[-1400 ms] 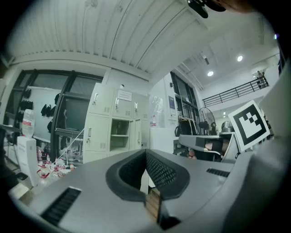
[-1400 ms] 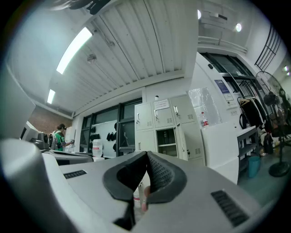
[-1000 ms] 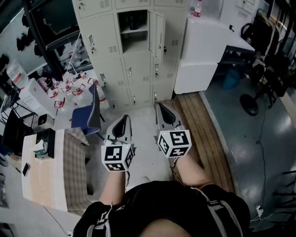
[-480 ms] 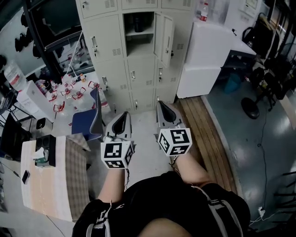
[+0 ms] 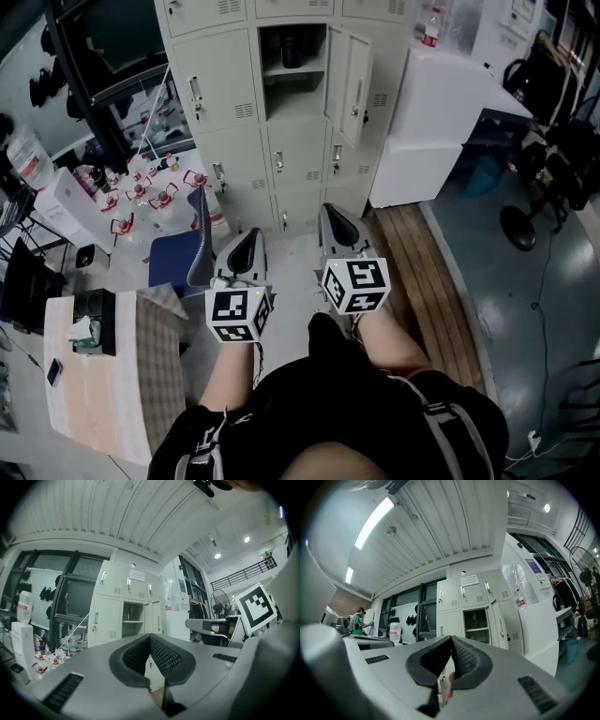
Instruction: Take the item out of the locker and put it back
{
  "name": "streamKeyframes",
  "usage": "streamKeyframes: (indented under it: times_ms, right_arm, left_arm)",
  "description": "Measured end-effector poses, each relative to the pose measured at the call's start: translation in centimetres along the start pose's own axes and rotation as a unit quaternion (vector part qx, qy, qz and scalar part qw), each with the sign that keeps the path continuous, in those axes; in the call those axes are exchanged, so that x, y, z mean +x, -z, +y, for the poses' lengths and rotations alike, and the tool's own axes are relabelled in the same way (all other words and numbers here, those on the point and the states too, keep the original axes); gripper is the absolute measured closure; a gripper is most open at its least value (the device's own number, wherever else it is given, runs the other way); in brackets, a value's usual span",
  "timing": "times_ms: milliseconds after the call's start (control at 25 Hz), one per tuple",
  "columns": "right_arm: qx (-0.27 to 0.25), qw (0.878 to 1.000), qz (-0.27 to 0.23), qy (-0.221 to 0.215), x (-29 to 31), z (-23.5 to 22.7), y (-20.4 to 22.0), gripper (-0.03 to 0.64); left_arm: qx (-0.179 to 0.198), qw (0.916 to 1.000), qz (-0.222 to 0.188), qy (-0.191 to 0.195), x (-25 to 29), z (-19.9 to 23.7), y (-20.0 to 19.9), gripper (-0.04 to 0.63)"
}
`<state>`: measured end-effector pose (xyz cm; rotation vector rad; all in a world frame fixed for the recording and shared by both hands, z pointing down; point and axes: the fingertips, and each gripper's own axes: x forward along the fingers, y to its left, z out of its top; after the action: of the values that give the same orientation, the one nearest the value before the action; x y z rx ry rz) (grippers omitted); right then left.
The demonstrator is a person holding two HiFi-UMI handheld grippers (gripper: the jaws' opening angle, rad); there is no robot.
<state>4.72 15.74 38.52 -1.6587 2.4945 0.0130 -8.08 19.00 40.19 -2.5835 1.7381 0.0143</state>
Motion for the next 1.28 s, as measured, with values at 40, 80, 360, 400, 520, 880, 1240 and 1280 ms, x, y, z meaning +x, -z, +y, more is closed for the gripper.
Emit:
streamKeyframes:
  times_ms: [40,80,360,400,520,880,1240,1280]
  right_arm:
    - [0.001,1.000,-0.001,-0.001,1.2,-0.4,0.2,0.603]
    - [0.001,1.000,-0.002,-0.003,2.6,-0.9,0.4,0.603]
    - [0.007,1.000,-0.004,-0.017,14.9,-6.0,1.3,0.603]
    - [0.008,1.000,-0.004,-0.020,16.9,-6.8,1.3,0.603]
    - [0.006,1.000,-0.006,-0.027,22.7,-9.2,0.9,0.603]
    - [-0.001,0.999,-0.023,-0.024,37.7,-16.9,-1.0,0.603]
    - [-0.005,1.000,-0.009,-0.001,45.4,-20.2,-0.6,0.603]
    - [-0.004,1.000,-0.010,0.003,46.0,-20.3,-0.6,0.603]
  left_arm:
    - [0.002,1.0000,0.001,-0.002,1.1,0.6,0.2,0.583]
    - [0.004,1.0000,0.001,-0.003,2.3,1.2,0.3,0.583]
    - [0.004,0.9997,0.014,-0.022,14.0,5.9,1.4,0.583]
    - [0.004,0.9995,0.017,-0.025,16.0,6.6,1.3,0.583]
    - [0.010,0.9994,0.016,-0.030,22.3,8.9,0.4,0.583]
    - [0.023,0.9991,-0.009,-0.034,38.7,14.6,-3.4,0.583]
    - [0.020,0.9997,-0.003,-0.014,46.5,17.7,-3.9,0.583]
    - [0.021,0.9997,-0.003,-0.011,47.0,18.1,-4.1,0.583]
